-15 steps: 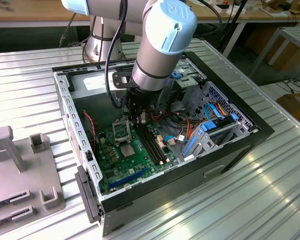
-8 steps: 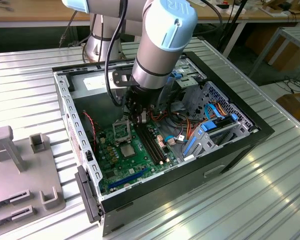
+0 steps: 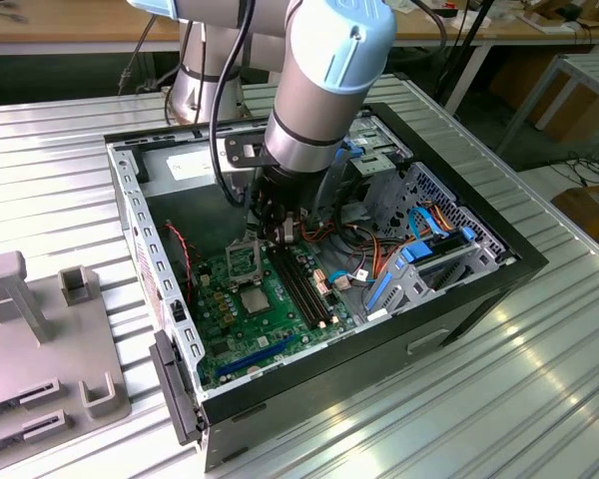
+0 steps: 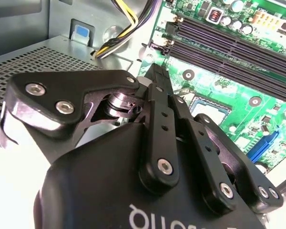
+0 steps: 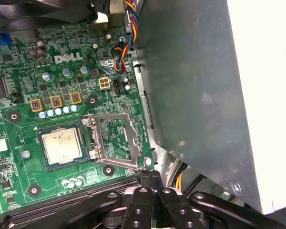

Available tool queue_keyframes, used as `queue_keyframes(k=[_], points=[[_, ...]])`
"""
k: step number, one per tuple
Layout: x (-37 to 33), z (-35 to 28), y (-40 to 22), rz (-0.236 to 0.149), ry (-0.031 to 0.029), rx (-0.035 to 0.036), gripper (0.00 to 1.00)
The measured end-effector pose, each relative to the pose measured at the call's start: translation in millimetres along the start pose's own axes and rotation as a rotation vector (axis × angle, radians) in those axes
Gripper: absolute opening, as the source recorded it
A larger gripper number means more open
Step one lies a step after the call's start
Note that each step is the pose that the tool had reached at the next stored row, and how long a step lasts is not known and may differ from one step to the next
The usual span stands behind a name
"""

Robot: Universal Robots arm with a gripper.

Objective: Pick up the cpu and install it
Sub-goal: 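Place the cpu into insertion slot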

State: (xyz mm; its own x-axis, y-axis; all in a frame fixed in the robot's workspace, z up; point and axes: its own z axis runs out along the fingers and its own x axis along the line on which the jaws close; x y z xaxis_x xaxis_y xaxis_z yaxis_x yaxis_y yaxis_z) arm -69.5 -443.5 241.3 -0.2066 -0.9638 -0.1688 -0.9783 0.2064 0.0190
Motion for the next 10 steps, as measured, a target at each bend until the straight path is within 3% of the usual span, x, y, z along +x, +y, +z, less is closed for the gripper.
queue_keyframes(k=[3, 4, 7, 10], points=[[-0.2, -1.6, 0.3, 0.000, 0.0052, 0.0012, 0.11], [-0.2, -1.7, 0.6, 0.000, 0.0098, 0.0021, 0.11], [-0.1, -2.0, 1.1, -0.001, 0.0310, 0.0064, 0.11], [-0.2, -2.8, 1.2, -0.001, 0.0424, 0.0088, 0.11]])
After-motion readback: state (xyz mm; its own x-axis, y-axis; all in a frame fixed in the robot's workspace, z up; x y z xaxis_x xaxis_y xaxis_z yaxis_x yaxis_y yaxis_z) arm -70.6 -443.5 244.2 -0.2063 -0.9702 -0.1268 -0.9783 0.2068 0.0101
